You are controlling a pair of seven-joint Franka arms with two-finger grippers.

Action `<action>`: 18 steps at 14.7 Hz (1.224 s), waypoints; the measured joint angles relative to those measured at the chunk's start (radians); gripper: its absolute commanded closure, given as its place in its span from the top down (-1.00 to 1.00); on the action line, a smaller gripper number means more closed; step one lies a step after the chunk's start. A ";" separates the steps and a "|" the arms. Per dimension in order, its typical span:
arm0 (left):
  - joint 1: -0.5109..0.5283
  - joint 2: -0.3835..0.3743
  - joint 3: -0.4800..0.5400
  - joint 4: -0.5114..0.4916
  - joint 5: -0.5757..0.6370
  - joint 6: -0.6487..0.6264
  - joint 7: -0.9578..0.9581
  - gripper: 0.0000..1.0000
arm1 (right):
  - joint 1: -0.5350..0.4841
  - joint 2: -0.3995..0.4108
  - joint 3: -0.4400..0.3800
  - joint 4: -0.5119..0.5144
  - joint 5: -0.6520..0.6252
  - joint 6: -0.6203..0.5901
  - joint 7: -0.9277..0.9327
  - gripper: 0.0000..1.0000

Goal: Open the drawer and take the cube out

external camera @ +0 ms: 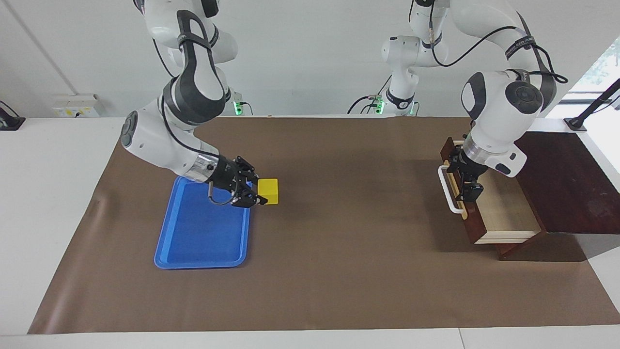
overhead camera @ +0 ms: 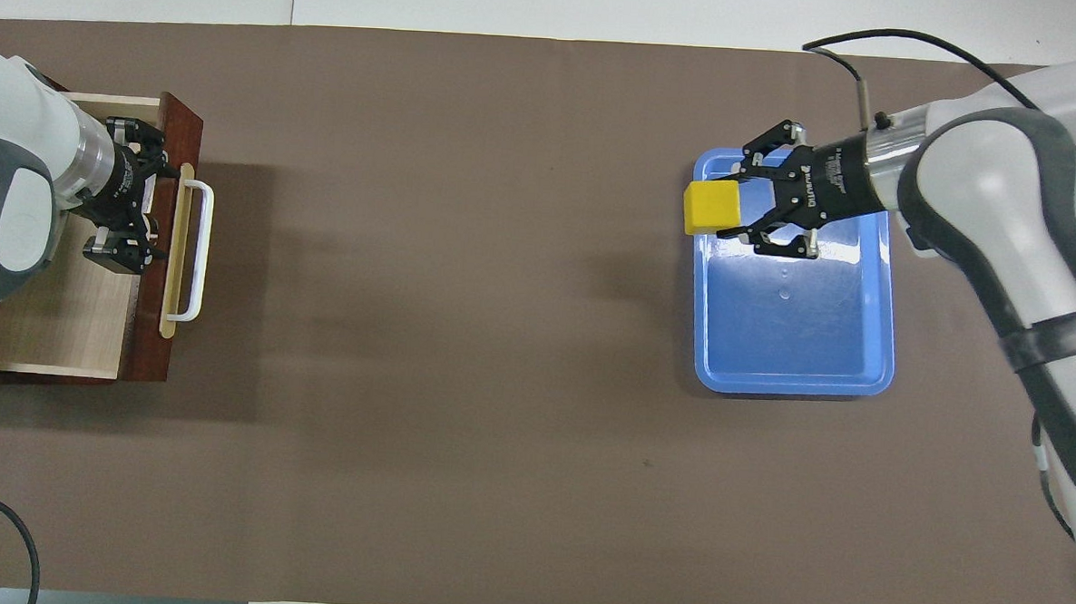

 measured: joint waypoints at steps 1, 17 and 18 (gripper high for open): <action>0.002 -0.006 -0.002 -0.010 0.004 0.007 0.008 1.00 | -0.067 0.009 -0.001 -0.015 0.000 -0.033 -0.051 -1.00; 0.233 -0.025 -0.013 -0.045 0.032 0.098 0.235 1.00 | -0.196 0.096 0.002 -0.203 0.079 0.056 -0.342 -1.00; 0.233 -0.025 -0.013 -0.045 0.032 0.098 0.235 1.00 | -0.196 0.096 0.002 -0.210 0.081 0.059 -0.352 -1.00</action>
